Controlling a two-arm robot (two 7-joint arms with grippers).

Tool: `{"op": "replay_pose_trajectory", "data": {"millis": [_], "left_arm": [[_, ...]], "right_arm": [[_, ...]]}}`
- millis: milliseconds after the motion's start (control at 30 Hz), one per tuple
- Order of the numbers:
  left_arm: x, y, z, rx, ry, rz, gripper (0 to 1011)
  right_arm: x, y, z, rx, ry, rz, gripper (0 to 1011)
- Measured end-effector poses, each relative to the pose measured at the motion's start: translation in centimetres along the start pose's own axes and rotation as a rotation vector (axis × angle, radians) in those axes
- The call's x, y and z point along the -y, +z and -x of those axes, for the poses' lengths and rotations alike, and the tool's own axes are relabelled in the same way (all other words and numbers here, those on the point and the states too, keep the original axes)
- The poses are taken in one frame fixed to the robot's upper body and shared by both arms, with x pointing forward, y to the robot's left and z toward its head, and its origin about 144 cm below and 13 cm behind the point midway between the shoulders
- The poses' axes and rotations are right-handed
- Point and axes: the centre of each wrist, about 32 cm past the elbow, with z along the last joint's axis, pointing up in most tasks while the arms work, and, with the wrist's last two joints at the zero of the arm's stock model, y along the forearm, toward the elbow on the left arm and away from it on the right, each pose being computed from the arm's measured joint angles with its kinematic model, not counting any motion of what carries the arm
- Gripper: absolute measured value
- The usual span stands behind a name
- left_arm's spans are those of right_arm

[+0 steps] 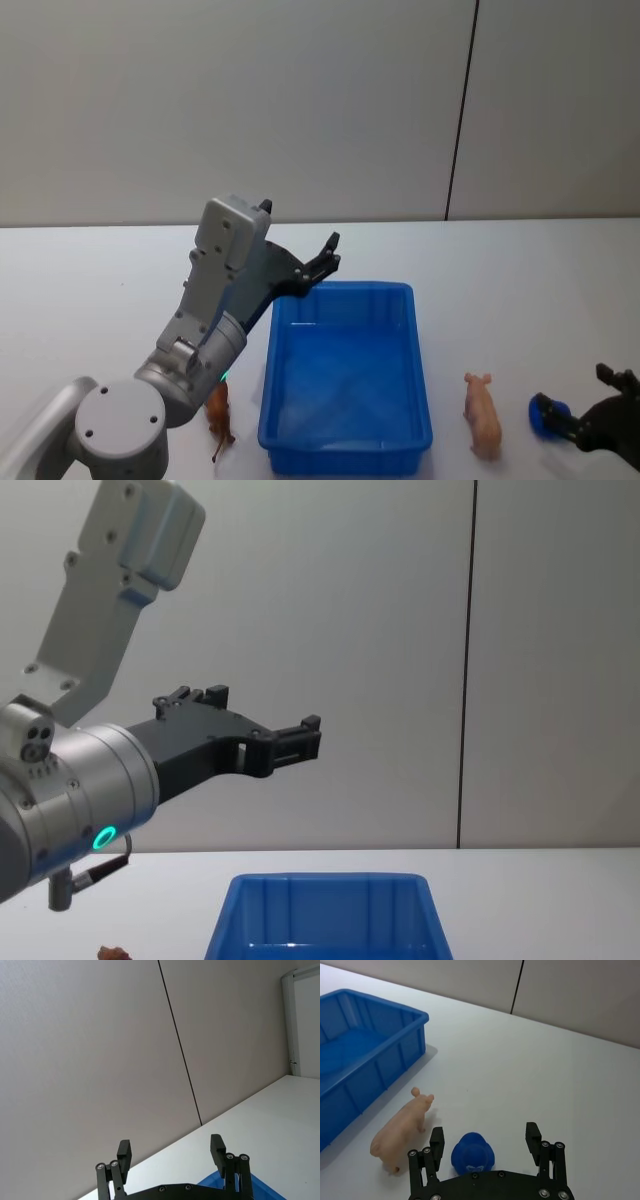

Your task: Pick up the two dolls from the table and place them into the box.

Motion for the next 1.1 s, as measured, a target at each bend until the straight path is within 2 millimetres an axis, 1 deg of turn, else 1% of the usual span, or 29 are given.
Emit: {"op": "replay_pose_trajectory", "data": {"millis": [767, 900, 1100], "left_arm": [[0.0, 0.0, 0.0, 0.0, 0.0, 0.0, 1001], [0.0, 0.0, 0.0, 0.0, 0.0, 0.0, 1001], [0.0, 0.0, 0.0, 0.0, 0.0, 0.0, 1001]], "right_arm": [[-1.1, -1.8, 0.4, -0.062, 0.007, 0.118, 998], [-1.4, -1.9, 0.4, -0.076, 0.009, 0.126, 911], [-1.7, -2.0, 0.5, -0.094, 0.01, 0.135, 741]]}}
